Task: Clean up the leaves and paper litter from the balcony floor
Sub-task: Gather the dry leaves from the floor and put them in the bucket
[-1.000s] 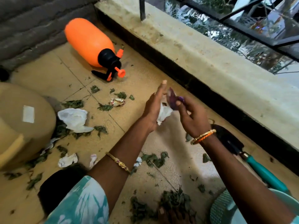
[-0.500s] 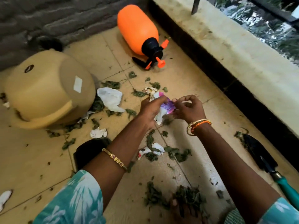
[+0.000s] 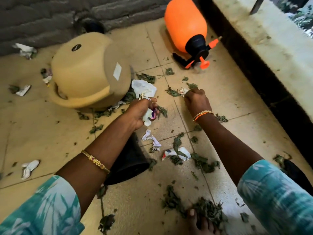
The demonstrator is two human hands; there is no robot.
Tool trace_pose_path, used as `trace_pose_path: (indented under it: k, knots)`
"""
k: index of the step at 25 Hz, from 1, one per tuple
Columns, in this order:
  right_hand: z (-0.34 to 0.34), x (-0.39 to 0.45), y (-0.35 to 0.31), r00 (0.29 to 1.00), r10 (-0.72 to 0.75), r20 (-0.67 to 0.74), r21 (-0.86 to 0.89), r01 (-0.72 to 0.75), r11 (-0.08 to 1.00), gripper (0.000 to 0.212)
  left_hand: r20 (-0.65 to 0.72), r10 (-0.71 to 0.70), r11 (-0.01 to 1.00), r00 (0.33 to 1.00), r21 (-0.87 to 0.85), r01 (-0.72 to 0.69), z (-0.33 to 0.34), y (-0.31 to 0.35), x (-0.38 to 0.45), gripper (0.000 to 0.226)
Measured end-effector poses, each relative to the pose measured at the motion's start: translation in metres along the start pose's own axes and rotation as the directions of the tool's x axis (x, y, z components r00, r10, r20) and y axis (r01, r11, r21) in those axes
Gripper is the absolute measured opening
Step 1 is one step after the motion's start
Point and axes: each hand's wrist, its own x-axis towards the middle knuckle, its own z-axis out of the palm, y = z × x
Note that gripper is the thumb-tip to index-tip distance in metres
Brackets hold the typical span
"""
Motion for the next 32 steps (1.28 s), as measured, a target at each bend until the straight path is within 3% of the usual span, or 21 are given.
trace_pose_path:
  k: [3,5,7,10,12,14,15,17,19,21,22,24,25,27,30,32]
  knots:
    - [-0.003,-0.005,-0.003,0.981,0.052,-0.189,0.136,-0.027,0.99,0.013,0.006,0.002,0.998,1.0,0.067,-0.003,-0.01,-0.002,-0.002,0.019]
    - [-0.016,-0.008,-0.009,0.925,0.223,-0.307,0.319,-0.121,0.94,0.013,0.008,-0.017,0.994,1.0,0.108,0.016,-0.015,-0.006,-0.002,0.008]
    - [-0.029,-0.014,-0.016,0.863,0.415,-0.288,0.486,-0.242,0.84,0.011,0.02,-0.031,0.992,0.999,0.125,0.028,-0.019,-0.008,-0.004,0.018]
    - [-0.044,-0.02,-0.033,0.839,0.544,-0.025,0.762,-0.336,0.553,0.013,0.047,-0.003,0.994,0.999,0.106,-0.002,-0.017,-0.005,-0.011,0.025]
    - [-0.048,-0.025,-0.058,0.877,0.432,0.211,0.895,-0.352,0.276,0.02,0.108,0.023,0.995,0.994,0.099,-0.034,-0.013,-0.002,-0.019,0.03]
    - [-0.043,-0.03,-0.084,0.884,0.287,0.37,0.9,-0.417,0.125,0.017,0.155,0.024,0.991,0.988,0.123,-0.043,-0.011,-0.003,-0.024,0.036]
    - [-0.039,-0.032,-0.094,0.881,0.236,0.409,0.881,-0.449,0.148,0.013,0.156,0.022,0.991,0.987,0.123,-0.042,-0.011,-0.004,-0.025,0.033]
    - [-0.026,-0.031,-0.101,0.888,0.257,0.381,0.839,-0.448,0.307,0.012,0.11,0.013,0.995,0.994,0.1,-0.024,-0.015,-0.005,-0.026,0.015]
    - [-0.02,-0.021,-0.098,0.901,0.356,0.248,0.769,-0.406,0.493,0.016,0.043,-0.011,0.998,0.999,0.062,0.008,-0.028,-0.002,-0.025,0.005]
    - [-0.018,-0.005,-0.098,0.953,0.278,0.116,0.674,-0.281,0.683,0.01,-0.007,-0.028,0.999,1.0,0.017,0.028,-0.047,0.002,-0.019,0.013]
    - [-0.016,0.003,-0.1,0.982,0.156,0.108,0.565,-0.19,0.803,0.026,-0.039,-0.026,1.0,0.999,0.0,0.026,-0.055,0.004,-0.016,0.016]
    - [-0.004,0.019,-0.107,0.95,-0.094,0.298,0.219,0.027,0.975,0.069,-0.085,-0.025,1.0,0.996,-0.018,0.023,-0.067,0.005,-0.014,0.015]
    - [0.003,0.023,-0.112,0.915,-0.145,0.375,0.057,0.133,0.989,0.078,-0.09,-0.026,1.0,0.996,-0.013,0.025,-0.071,0.004,-0.013,0.01]
    - [0.019,0.028,-0.115,0.911,-0.2,0.362,-0.026,0.224,0.974,0.062,-0.091,-0.037,0.999,0.995,0.009,0.038,-0.075,0.001,-0.014,0.016]
    - [0.022,0.029,-0.109,0.993,-0.115,0.028,0.208,0.107,0.972,0.029,-0.117,-0.047,0.997,0.992,0.06,0.054,-0.08,-0.001,-0.011,0.036]
    - [0.006,0.023,-0.103,0.977,0.054,-0.205,0.392,0.031,0.919,0.023,-0.11,-0.062,0.997,0.992,0.042,0.067,-0.082,0.002,-0.013,0.049]
